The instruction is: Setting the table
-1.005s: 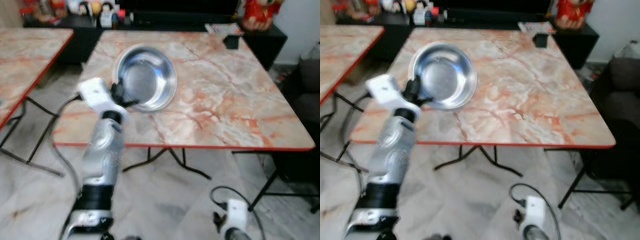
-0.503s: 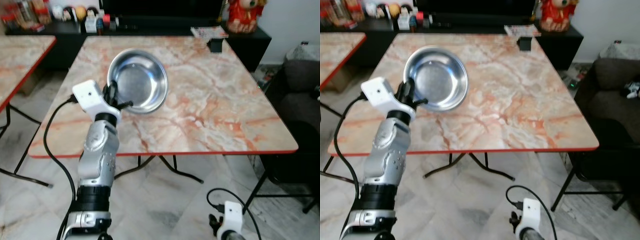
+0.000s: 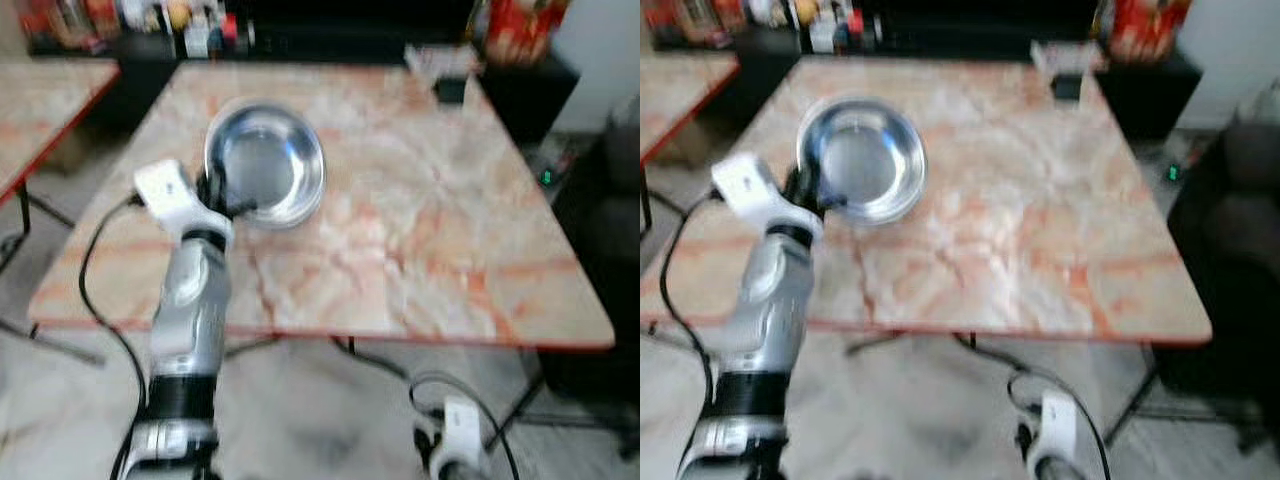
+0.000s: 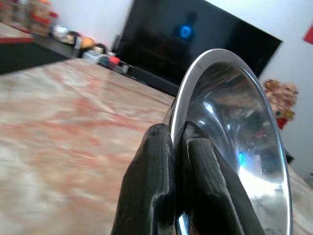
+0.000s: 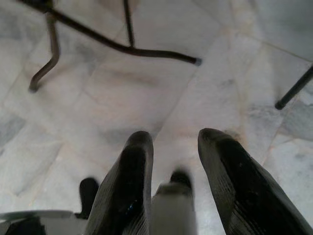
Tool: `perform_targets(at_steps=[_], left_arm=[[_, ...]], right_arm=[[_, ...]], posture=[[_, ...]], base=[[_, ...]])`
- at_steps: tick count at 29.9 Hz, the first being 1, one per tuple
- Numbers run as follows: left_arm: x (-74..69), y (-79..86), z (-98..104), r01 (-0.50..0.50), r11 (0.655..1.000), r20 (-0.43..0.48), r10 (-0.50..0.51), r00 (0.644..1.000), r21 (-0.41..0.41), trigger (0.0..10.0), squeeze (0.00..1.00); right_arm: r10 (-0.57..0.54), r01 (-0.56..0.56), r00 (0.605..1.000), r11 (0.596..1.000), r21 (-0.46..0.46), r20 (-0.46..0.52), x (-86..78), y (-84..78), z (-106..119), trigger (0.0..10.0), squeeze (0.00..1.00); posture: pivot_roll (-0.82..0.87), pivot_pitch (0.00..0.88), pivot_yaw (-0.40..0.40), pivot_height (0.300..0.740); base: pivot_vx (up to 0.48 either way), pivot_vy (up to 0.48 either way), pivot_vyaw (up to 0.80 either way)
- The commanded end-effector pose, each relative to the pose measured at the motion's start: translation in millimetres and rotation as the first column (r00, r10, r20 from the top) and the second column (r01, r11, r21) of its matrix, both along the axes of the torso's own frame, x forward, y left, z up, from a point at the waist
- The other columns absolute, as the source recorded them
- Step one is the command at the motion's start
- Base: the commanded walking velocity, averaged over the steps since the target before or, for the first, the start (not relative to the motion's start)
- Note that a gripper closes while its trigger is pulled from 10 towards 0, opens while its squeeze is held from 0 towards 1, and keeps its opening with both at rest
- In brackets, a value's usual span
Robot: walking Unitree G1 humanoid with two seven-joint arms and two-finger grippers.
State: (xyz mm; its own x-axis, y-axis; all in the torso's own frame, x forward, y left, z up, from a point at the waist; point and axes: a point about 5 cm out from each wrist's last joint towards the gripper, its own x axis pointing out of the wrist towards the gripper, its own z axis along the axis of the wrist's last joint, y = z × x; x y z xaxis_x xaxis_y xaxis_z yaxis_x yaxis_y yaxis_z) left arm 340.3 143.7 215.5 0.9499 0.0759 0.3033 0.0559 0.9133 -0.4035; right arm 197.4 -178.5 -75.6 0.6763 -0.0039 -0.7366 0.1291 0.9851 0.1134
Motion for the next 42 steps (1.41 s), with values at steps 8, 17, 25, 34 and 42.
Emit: perform_targets(at_steps=[8,17,25,34,42], left_arm=[[-7.2,-5.8,-17,0.167,0.981,-0.113,-0.178,0.978,-0.098,10.0,0.00],[-5.1,10.8,-29,0.076,0.956,-0.246,-0.149,0.958,-0.282,10.0,0.00],[-0.3,-7.5,-39,0.148,0.904,-0.313,-0.287,0.905,-0.400,10.0,0.00],[11.7,-9.3,-42,0.066,0.947,-0.414,-0.199,0.888,-0.313,10.0,0.00],[14.1,-17.2,-53,0.067,0.936,-0.484,-0.238,0.842,-0.344,10.0,0.00]], right_arm=[[-0.021,0.020,0.999,1.000,-0.012,-0.025,-7.3,-8.5,-3,10.0,0.00],[-0.010,0.010,1.000,1.000,-0.010,-0.028,-6.8,-8.6,-3,10.0,0.00],[-0.007,0.007,1.000,1.000,-0.011,-0.027,-6.1,-8.2,-3,10.0,0.00],[-0.012,0.011,0.999,1.000,-0.010,-0.030,-7.2,-8.7,-3,10.0,0.00],[-0.007,0.007,0.999,1.000,-0.009,-0.031,-6.8,-8.4,-3,10.0,0.00]], posture=[[0.01,0.128,-0.040,0.740],[0.02,0.134,-0.048,0.740],[0.01,0.129,-0.047,0.740],[0.01,0.127,-0.045,0.740],[0.00,0.123,-0.045,0.740]], base=[[0.000,0.000,0.00],[0.000,0.000,0.00],[0.000,0.000,0.00],[0.000,0.000,0.00],[0.000,0.000,0.00]])
